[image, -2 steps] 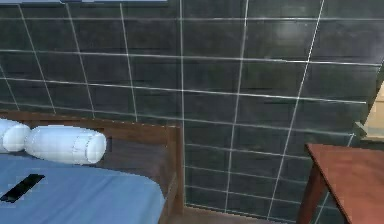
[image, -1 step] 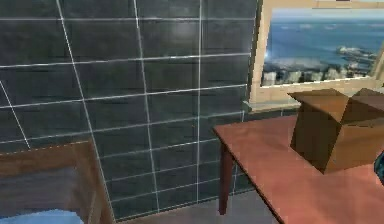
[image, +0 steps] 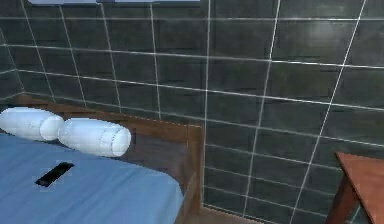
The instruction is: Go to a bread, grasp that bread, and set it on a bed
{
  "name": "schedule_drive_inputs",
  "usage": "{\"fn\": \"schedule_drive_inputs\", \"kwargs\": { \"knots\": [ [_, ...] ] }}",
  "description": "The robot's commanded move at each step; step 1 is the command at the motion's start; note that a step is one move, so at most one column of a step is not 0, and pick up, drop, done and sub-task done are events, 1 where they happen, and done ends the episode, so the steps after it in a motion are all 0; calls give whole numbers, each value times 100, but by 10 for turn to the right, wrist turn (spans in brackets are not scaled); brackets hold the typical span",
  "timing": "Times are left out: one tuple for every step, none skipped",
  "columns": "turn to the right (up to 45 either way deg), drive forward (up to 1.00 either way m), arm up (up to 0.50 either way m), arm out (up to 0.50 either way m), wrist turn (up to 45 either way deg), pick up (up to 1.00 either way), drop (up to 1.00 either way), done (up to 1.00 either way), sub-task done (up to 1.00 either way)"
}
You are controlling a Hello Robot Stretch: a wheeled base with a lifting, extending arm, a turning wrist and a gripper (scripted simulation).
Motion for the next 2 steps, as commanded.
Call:
{"fn": "schedule_drive_inputs", "kwargs": {
  "knots": [
    [360,0,0,0,0,0,0,0,0],
    [-240,0,0,0,0,0,0,0,0]
  ]
}}
